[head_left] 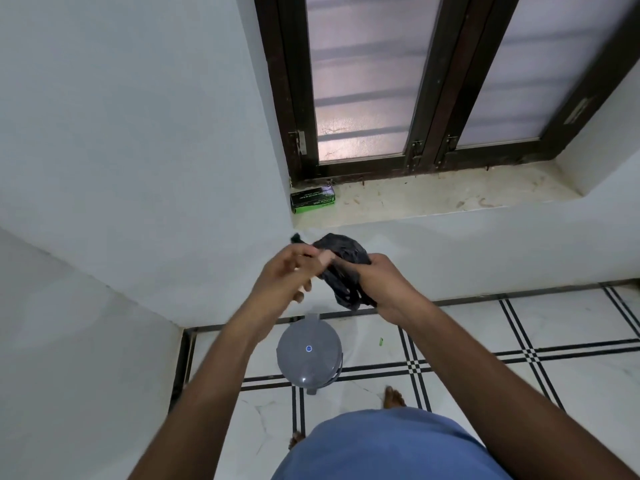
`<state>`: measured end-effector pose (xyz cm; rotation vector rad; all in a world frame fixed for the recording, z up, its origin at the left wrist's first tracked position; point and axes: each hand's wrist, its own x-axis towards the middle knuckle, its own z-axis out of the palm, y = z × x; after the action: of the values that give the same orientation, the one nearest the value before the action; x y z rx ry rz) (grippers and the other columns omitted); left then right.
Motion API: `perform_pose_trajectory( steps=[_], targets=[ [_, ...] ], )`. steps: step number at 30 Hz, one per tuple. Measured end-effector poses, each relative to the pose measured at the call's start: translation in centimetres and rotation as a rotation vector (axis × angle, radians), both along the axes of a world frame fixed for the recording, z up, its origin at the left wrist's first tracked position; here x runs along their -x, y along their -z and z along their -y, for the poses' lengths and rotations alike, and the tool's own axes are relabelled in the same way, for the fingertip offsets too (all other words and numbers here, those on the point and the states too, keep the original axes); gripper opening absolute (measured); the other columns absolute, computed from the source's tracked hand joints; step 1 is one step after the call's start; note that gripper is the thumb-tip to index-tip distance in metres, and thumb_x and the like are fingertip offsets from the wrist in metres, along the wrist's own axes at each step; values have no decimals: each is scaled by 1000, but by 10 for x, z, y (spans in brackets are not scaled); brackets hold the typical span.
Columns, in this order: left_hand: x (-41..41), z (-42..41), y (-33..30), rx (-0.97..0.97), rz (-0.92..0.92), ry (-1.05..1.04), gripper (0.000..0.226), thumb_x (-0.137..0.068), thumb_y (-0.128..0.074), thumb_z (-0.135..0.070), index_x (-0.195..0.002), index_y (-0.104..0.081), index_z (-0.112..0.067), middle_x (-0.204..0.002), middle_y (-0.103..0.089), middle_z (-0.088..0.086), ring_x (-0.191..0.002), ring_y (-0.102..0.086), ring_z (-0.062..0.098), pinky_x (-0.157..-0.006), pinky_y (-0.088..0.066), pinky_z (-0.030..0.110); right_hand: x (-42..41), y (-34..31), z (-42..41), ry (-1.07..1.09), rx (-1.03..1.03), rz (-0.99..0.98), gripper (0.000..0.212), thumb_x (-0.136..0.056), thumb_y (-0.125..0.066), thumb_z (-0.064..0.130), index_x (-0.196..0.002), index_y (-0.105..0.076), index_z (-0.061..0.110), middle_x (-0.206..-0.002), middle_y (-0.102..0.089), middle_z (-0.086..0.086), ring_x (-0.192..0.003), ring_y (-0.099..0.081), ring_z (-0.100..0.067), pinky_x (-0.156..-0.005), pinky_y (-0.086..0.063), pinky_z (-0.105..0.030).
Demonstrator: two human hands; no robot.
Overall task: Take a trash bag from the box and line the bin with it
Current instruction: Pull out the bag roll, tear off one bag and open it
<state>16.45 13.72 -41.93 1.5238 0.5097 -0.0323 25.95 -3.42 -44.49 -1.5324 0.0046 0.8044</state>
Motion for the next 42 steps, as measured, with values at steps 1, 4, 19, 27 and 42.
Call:
perform_pose_trajectory(
  steps=[1, 4, 19, 27, 42],
  targets=[
    [1, 3, 1, -90, 14, 110, 37, -83, -92, -47, -111, -74, -30, -98, -74, -4, -75, -61, 11, -66, -48, 26, 0, -4, -2, 1, -4, -14, 59, -81, -91, 62, -106, -85, 9, -88, -82, -10, -75, -75, -28, -70, -61, -39],
    [1, 4, 6, -250, 74, 81, 15, -87, -92, -35, -94, -83, -26, -94, -80, -3, -72, -59, 11, -67, -49, 19, -2, -13, -3, -43, -19, -92, 66, -96, -72, 70, -114, -82, 7, -98, -84, -13, -83, -81, -27, -78, -65, -38],
    [8, -36, 33, 320, 25, -591, 13, -110, -61, -32, -104, -71, -26, -98, -73, -11, -89, -62, 16, -81, -45, 32, -12, 11, 21, 197, -108, 42, 14, -105, -77, 18, -110, -79, 5, -99, -80, -10, -63, -59, -15, -75, -60, -34],
    [10, -38, 33, 282, 12, -553, 24, -113, -57, -39, -115, -68, -17, -114, -78, 0, -107, -75, 20, -90, -57, 36, -4, 12, 21, -11, 484, 677, 62, -102, -73, 52, -154, -52, 25, -159, -51, 3, -141, -50, -16, -117, -44, -37],
    [2, -13, 6, 162, -51, -327, 87, -79, -84, -69, -139, -48, -16, -126, -70, 7, -108, -77, 23, -85, -68, 44, 8, -8, -16, -45, -40, 322, 27, -110, -69, 30, -98, -80, 8, -85, -80, -3, -81, -74, -14, -78, -59, -30]
  ],
)
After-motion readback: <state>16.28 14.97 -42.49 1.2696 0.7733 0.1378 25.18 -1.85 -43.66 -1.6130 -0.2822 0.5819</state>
